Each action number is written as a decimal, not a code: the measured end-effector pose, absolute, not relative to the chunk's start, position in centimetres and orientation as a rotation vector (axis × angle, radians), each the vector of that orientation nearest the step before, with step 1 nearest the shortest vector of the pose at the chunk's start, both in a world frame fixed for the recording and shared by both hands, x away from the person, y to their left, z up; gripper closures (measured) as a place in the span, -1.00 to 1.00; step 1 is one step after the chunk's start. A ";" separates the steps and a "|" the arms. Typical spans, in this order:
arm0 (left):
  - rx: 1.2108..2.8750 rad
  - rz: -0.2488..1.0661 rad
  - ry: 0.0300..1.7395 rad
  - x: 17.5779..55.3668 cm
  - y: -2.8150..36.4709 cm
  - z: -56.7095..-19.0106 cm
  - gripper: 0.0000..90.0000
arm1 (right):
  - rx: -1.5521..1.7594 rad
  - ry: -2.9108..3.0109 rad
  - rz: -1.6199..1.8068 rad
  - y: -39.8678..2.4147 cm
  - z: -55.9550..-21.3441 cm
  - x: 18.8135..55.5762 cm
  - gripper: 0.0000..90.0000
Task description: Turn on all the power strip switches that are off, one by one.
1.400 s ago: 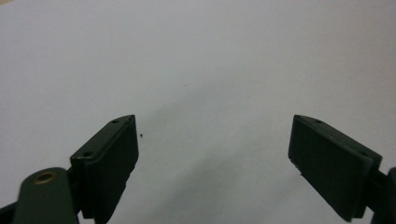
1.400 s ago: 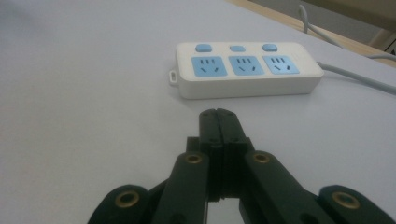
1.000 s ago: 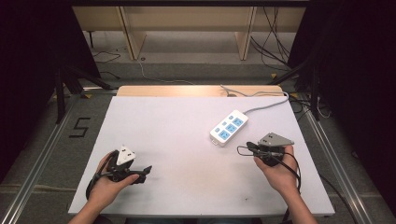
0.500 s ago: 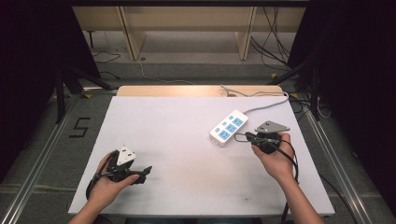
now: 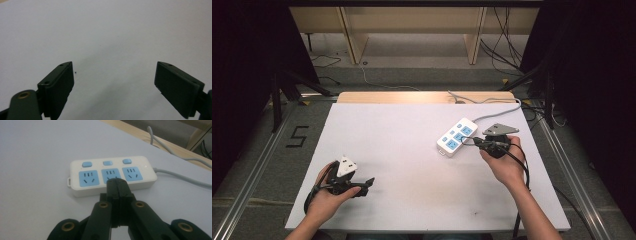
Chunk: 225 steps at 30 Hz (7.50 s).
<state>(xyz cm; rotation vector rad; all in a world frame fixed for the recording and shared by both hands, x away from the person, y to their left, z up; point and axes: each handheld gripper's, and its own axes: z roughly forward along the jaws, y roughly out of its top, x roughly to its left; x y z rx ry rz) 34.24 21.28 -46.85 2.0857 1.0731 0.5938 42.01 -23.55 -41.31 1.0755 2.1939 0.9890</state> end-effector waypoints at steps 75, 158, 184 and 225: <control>2.080 0.606 1.068 34.2 21.2 -46.8 -0.64 | 1.057 2.297 0.817 -20.1 -40.0 49.2 1.00; 2.088 0.595 1.060 34.2 21.1 -46.8 -0.64 | 1.179 2.348 0.671 -18.6 -43.1 55.7 1.00; 2.086 0.595 1.060 34.3 21.1 -46.9 -0.64 | 1.202 2.378 0.639 -18.2 -44.2 56.4 1.00; 2.083 0.596 1.060 34.2 21.0 -46.8 -0.64 | 1.211 2.377 0.614 -18.0 -44.5 56.6 1.00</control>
